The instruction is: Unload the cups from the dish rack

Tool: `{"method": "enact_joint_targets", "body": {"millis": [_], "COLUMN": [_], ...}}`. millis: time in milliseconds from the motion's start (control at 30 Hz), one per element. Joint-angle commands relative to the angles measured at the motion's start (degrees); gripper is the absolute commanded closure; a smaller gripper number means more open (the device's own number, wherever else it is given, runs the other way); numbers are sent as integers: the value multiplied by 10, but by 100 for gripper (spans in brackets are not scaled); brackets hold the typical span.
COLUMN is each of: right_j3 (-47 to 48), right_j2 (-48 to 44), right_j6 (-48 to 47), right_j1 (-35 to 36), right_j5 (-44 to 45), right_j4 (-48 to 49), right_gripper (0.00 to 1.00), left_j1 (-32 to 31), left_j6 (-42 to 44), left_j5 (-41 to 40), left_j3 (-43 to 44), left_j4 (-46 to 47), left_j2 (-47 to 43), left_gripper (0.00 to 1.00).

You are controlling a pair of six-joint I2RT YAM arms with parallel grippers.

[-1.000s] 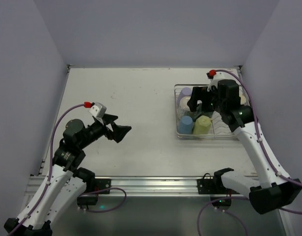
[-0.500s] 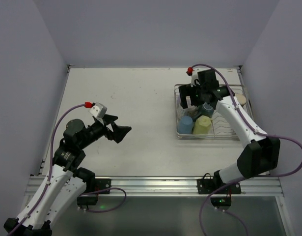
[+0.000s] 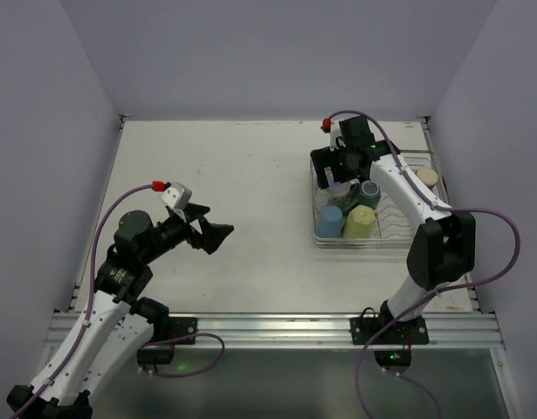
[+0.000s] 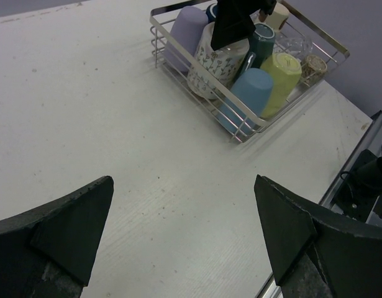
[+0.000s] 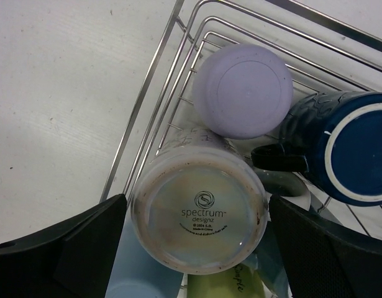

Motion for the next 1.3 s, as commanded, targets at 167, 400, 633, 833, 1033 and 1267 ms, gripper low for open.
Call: {"method": "enact_joint_targets", "body": {"millis": [167, 400, 633, 833, 1033, 1267], "right_j3": [17, 28, 39, 60, 54, 53], "right_j2": [33, 64, 85, 47, -3, -17], "right_j6": [-48, -49, -52, -42, -33, 8], "right_j1": [0, 1, 1, 1, 1, 1], "right_j5": [-20, 8, 22, 52, 29, 35], "right_j4": [-46, -79, -103, -75, -5, 12], "right_gripper": [1, 1, 1, 31, 52, 60], "left_j1": [-3, -4, -3, -3, -2, -2], "left_j6": [7, 8, 9, 8, 7, 0], "left_j5": [3, 5, 3, -1, -9, -12], "left_j3": [22, 23, 24, 25, 25, 25], "left_j4": [0, 1, -2, -5, -6, -5], "left_j2": [6, 10, 9, 20, 18, 26], "left_gripper": [0, 0, 0, 0, 0, 0]}}
